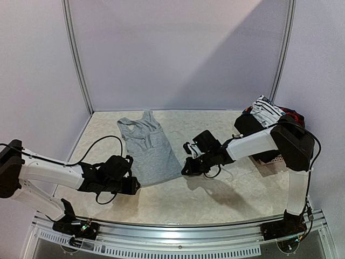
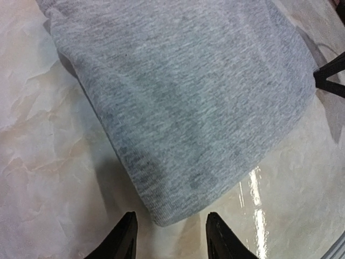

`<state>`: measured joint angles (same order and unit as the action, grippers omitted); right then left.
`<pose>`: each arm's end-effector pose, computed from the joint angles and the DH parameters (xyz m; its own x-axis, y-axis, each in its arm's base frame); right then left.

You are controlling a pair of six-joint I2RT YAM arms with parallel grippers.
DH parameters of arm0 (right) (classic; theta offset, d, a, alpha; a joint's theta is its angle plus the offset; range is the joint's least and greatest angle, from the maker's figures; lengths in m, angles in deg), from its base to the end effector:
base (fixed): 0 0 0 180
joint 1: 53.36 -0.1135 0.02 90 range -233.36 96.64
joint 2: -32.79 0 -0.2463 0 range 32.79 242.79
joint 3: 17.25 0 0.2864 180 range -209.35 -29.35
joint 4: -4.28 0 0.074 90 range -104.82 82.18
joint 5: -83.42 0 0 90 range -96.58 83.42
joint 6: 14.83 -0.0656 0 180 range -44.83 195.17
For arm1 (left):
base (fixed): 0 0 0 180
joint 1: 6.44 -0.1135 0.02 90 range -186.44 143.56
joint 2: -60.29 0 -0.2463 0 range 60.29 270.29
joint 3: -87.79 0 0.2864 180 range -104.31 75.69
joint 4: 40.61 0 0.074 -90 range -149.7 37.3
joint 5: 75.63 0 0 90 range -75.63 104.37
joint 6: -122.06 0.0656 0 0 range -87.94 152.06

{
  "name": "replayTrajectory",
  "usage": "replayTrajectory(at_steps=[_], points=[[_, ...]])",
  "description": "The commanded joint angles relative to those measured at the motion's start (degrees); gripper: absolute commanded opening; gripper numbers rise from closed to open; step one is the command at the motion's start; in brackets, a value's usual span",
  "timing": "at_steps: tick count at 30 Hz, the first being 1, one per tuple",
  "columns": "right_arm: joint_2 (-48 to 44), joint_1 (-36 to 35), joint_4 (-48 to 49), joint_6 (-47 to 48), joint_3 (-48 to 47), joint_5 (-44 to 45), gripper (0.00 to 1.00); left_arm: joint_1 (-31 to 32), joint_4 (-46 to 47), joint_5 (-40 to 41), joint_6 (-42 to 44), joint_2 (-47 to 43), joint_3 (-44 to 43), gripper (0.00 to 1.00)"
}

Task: Fold and stack the mixed laundry pile
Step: Pick up the 2/3-rectangle-folded tank top from the center of the board.

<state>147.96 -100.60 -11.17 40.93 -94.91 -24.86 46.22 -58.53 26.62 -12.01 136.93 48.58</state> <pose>0.2796 0.3326 0.0532 -0.9124 -0.1998 -0.3571 -0.3774 0.7480 0.5459 0.1743 -0.2055 0.0655 -0.8480 -0.0091 -0.5299 0.1586 0.9497 -0.2700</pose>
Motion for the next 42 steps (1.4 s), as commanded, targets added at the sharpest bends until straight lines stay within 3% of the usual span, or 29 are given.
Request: replayTrajectory(at_steps=[1, 13, 19, 24, 27, 42], points=[[1.4, -0.3, -4.4, 0.3, 2.0, 1.4, 0.01, -1.7, 1.8, -0.3, -1.1, 1.3, 0.8, 0.45], [1.5, -0.4, -4.1, 0.3, 2.4, 1.4, 0.0, -5.0, 4.8, -2.7, -2.4, 6.4, 0.9, 0.36], [1.5, -0.6, -4.1, 0.2, 2.5, 1.4, 0.0, -5.0, 7.0, -4.7, -3.6, 7.9, 1.1, 0.27], [1.5, -0.8, -3.7, 0.1, 2.6, 1.5, 0.0, -4.3, 8.6, -6.4, -5.3, 8.9, 2.6, 0.15], [1.3, -1.1, -3.9, 0.0, 2.6, 1.7, 0.0, -3.5, 8.7, -6.5, -5.9, 8.8, 2.9, 0.0], [-6.8, -3.4, -6.1, -0.8, 8.6, 6.8, 0.0, 6.1, -3.6, -3.4, -8.4, -0.6, 1.5, 0.0]])
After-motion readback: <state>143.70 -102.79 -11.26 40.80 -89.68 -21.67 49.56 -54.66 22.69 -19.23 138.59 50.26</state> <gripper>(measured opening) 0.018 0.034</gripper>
